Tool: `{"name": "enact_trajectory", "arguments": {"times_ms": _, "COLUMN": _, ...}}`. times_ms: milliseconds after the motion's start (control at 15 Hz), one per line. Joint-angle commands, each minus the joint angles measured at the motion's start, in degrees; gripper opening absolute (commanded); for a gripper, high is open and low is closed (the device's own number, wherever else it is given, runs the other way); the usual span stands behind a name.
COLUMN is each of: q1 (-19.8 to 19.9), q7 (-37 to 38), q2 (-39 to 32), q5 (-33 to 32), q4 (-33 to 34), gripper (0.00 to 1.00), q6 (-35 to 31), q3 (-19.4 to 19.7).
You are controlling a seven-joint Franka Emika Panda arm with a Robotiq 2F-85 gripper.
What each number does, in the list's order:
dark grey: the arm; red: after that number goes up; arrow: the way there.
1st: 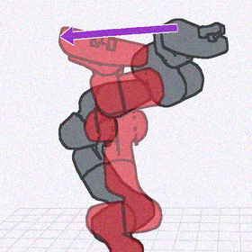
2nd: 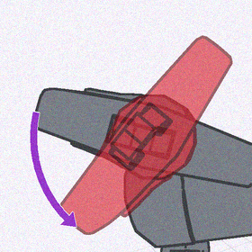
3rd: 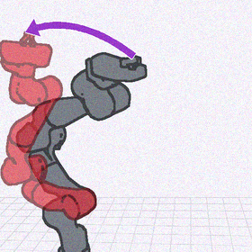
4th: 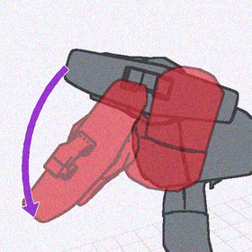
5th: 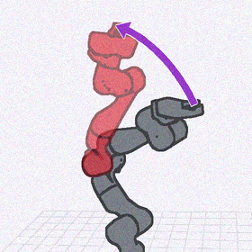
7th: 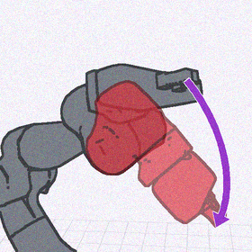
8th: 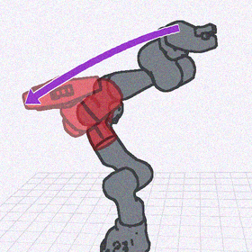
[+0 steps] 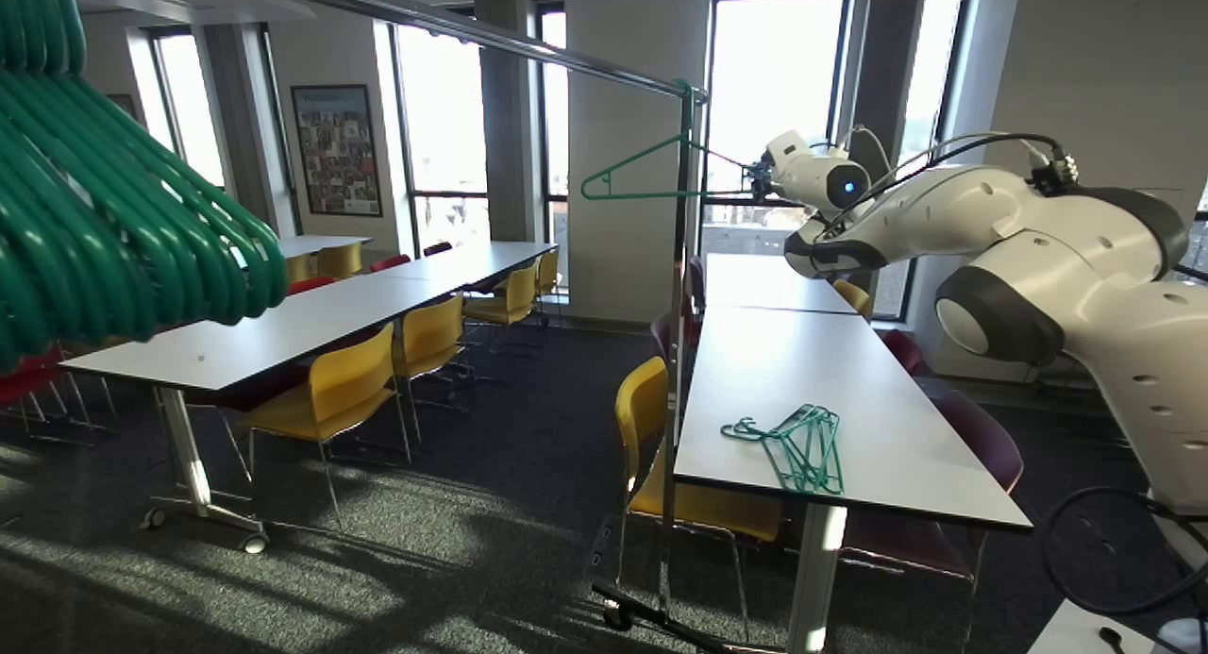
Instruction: Unhang the hanger on the right
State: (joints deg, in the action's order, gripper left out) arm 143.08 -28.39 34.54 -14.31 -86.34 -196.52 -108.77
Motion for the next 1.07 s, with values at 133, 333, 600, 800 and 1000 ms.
{"name": "enact_trajectory", "arguments": {"times_ms": 133, "q1": -2.8, "q7": 0.5, "q2": -11.2, "q5": -2.4, "q4": -3.9, "gripper": 0.03, "q6": 7.7, "q3": -7.3}}
{"name": "enact_trajectory", "arguments": {"times_ms": 333, "q1": -4.4, "q7": 0.2, "q2": -18.0, "q5": -1.6, "q4": -6.1, "gripper": 0.03, "q6": 12.1, "q3": -11.2}}
{"name": "enact_trajectory", "arguments": {"times_ms": 600, "q1": -6.8, "q7": -0.1, "q2": -24.9, "q5": -0.8, "q4": -7.2, "gripper": 0.03, "q6": 16.1, "q3": -12.8}}
{"name": "enact_trajectory", "arguments": {"times_ms": 800, "q1": -9.0, "q7": -0.5, "q2": -28.6, "q5": -2.0, "q4": -8.9, "gripper": 0.03, "q6": 17.9, "q3": -11.6}}
{"name": "enact_trajectory", "arguments": {"times_ms": 1000, "q1": -10.8, "q7": -0.2, "q2": -30.7, "q5": -5.2, "q4": -11.7, "gripper": 0.03, "q6": 18.7, "q3": -9.2}}
